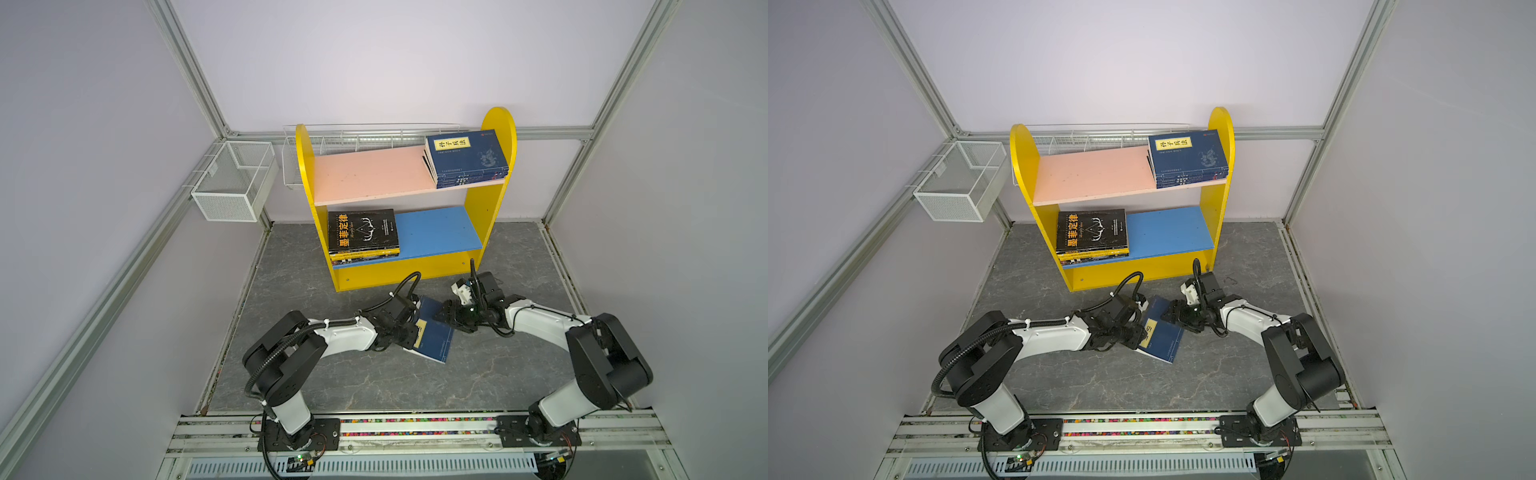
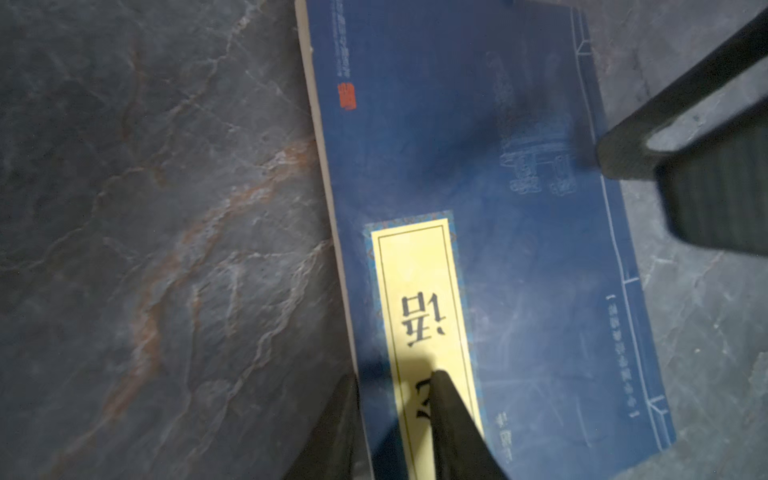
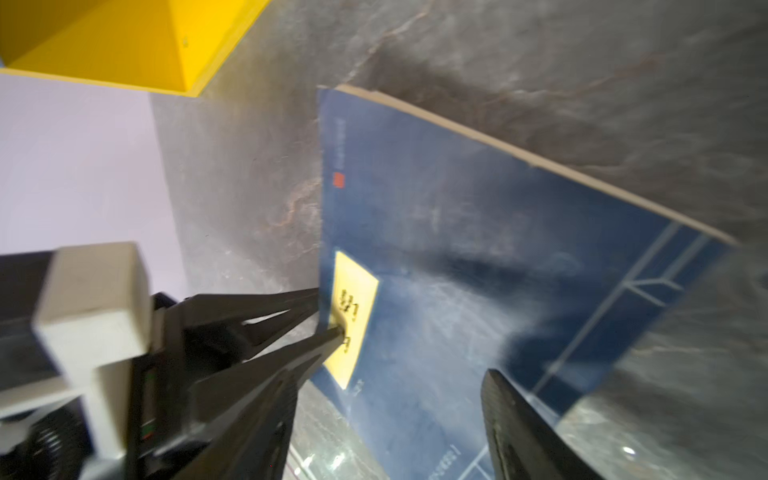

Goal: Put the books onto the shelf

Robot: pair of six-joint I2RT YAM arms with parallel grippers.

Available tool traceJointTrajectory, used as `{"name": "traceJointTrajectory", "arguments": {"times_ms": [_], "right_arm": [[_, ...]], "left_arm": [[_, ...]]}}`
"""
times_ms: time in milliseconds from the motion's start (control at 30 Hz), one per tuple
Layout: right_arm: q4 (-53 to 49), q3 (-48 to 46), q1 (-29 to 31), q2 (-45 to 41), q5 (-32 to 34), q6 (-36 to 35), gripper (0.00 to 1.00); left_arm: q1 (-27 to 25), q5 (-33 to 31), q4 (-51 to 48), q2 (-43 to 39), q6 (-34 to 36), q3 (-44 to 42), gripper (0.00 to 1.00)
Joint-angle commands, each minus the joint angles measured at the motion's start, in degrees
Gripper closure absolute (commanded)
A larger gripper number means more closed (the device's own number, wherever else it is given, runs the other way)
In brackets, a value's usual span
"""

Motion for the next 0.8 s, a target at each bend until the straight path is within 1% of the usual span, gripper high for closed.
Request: {"name": "traceJointTrajectory", "arguments": {"times_ms": [0, 100, 200, 300, 433, 500, 667, 767], "right_arm": [[-5.51, -2.14, -1.01, -1.46, 7.89, 0.96, 0.27], [-9.81, -3.05, -1.29, -2.44, 12.49, -1.02, 0.27], [-10.61, -4.11, -1.25, -1.67, 11.81, -2.40, 0.27], [-9.31, -4.65, -1.07, 1.20, 8.08, -2.65, 0.27], [-5.15, -4.03, -0.69, 4.81, 2.03, -3.61, 0.28], [-2.75, -3.69, -0.69, 5.58, -1.23, -2.85, 0.28], [10.56, -5.13, -0.80, 2.64, -12.02, 2.25, 0.29], [17.50, -5.83, -0.69, -0.60, -16.36, 5.27, 0.29]], "left_arm": [[-0.32, 0.91, -5.21, 2.95, 1.05, -1.19, 0.71], [-0.33, 0.71, -5.23, 2.78, 0.95, -1.29, 0.71], [-0.33, 0.65, -5.09, 2.81, 0.87, -1.26, 0.71], [-0.51, 0.57, -5.44, 2.98, 0.96, -0.90, 0.71], [-1.51, -0.05, -5.99, 3.47, 1.21, -0.21, 0.71], [-1.86, -0.25, -6.48, 3.88, 1.44, 0.33, 0.71], [-2.08, 0.25, -6.45, 4.53, 1.82, 0.97, 0.72], [-2.08, 0.30, -6.28, 4.58, 2.05, 0.93, 0.72]]}}
